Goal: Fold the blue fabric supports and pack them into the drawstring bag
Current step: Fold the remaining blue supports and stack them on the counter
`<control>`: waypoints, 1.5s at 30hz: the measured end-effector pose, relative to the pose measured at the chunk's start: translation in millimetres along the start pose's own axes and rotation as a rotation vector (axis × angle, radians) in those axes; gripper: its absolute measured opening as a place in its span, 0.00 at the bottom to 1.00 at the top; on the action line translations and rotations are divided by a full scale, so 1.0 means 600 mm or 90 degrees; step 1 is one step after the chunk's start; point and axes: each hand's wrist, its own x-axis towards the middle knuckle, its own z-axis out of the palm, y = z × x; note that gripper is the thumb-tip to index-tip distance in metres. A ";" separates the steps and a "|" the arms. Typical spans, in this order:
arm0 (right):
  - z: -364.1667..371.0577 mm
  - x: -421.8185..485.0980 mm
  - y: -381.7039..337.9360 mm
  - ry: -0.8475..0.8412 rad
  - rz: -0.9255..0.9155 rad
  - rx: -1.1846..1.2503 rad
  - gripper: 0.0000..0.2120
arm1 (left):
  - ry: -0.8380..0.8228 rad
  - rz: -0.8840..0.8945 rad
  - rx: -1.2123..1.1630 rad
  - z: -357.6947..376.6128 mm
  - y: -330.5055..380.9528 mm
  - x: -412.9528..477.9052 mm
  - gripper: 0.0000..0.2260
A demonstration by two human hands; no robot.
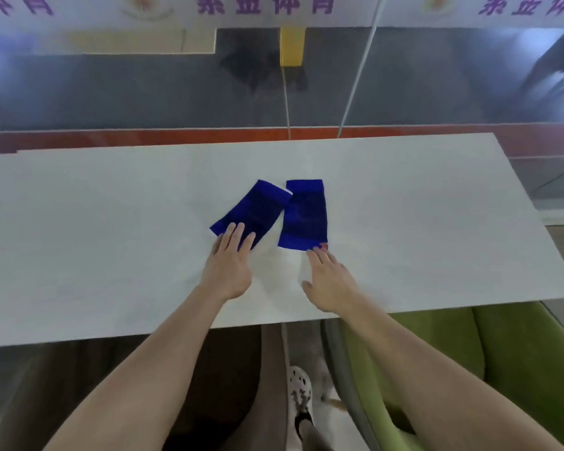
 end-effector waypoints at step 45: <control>0.059 -0.069 -0.021 -0.119 -0.011 0.009 0.12 | 0.027 -0.462 -0.679 0.034 -0.066 -0.143 0.05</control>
